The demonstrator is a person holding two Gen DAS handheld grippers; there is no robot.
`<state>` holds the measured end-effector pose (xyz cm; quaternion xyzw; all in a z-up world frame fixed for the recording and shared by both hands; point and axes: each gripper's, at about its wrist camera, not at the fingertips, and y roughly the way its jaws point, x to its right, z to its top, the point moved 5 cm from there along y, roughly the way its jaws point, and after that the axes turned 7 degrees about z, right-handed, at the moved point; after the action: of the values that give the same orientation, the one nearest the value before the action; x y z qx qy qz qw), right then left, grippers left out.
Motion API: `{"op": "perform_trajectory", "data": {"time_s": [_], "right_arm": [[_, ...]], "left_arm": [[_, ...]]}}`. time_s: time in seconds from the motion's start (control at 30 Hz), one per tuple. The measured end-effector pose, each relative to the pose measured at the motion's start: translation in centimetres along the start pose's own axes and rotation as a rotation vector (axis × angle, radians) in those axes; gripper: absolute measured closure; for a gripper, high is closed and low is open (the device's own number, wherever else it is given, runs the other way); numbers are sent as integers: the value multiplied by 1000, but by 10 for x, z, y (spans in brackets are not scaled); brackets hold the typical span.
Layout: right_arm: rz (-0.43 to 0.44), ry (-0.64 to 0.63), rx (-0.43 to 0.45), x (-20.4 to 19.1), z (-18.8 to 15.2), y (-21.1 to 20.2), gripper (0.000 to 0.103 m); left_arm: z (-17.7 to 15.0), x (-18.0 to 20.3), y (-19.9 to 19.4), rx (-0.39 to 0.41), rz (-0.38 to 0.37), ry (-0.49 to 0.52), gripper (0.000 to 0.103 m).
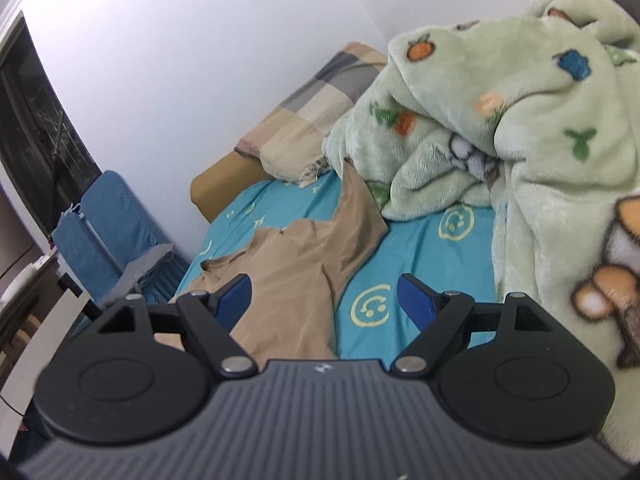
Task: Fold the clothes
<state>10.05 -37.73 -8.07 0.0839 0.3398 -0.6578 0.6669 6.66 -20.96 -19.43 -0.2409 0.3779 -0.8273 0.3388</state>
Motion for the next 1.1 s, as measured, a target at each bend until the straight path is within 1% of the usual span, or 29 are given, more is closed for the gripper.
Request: {"op": "perform_trajectory", "data": {"time_s": [0.03,0.1,0.13,0.17,0.23,0.27,0.37,0.47,0.5,0.53,0.57,0.6,0.63,0.67,0.7,0.73,0.77,0.83,0.9,0.93,1.0,1.07,1.1], "right_arm": [[-1,-7,-7,-1,-2,2,21],[-4,-22,-16,-3,-4,5,21],[-4,-28,-20,-4,-5,6,21],[-5,-32,-23,-5,-5,8,21],[-13,-37,-26,-5,-6,10,21],[-19,-40,-23,-5,-6,10,21],[-38,-60,-2,-5,-4,11,21],[-36,-73,-1,-6,-5,16,21],[-34,-76,-5,-6,-5,18,21],[-29,-83,-6,-8,-6,19,21],[-25,-90,-7,-9,-7,20,21],[-20,-97,-8,-11,-7,21,21],[-12,-104,-3,-13,-8,21,21],[-3,-111,2,-15,-8,21,21],[8,-111,10,-16,-7,21,21],[14,-104,16,-16,-7,21,21],[20,-97,22,-17,-7,21,21],[26,-80,31,-16,-6,23,21],[27,-45,23,-13,-7,32,21],[33,-1,7,-10,-8,43,20],[55,98,-34,-3,-11,70,20],[87,207,-85,4,-15,102,22],[94,240,-94,6,-16,119,22]], "left_arm": [[-1,0,5,-22,15,2,38],[-1,-2,8,-25,36,-11,46],[-1,-3,9,-23,45,-19,67],[-1,-5,9,-25,60,-27,92],[0,-9,8,-13,47,-67,93],[1,-9,6,-4,28,-78,94],[1,3,5,2,-9,-70,94],[0,10,11,-6,10,-51,93],[2,9,8,1,9,-58,92],[4,6,4,12,7,-67,87],[6,4,0,23,5,-77,72],[8,2,-4,34,2,-86,62],[11,0,-12,54,14,-89,43],[15,-4,-21,82,35,-88,33],[20,-9,-31,108,59,-88,28],[25,-16,-40,130,86,-90,19],[32,-24,-50,147,119,-99,16],[47,-45,-70,181,189,-123,14],[61,-65,-89,224,260,-147,7],[67,-76,-98,252,291,-165,3],[75,-98,-110,300,324,-225,2],[76,-120,-116,328,341,-310,2],[75,-131,-117,337,347,-358,2]]}}
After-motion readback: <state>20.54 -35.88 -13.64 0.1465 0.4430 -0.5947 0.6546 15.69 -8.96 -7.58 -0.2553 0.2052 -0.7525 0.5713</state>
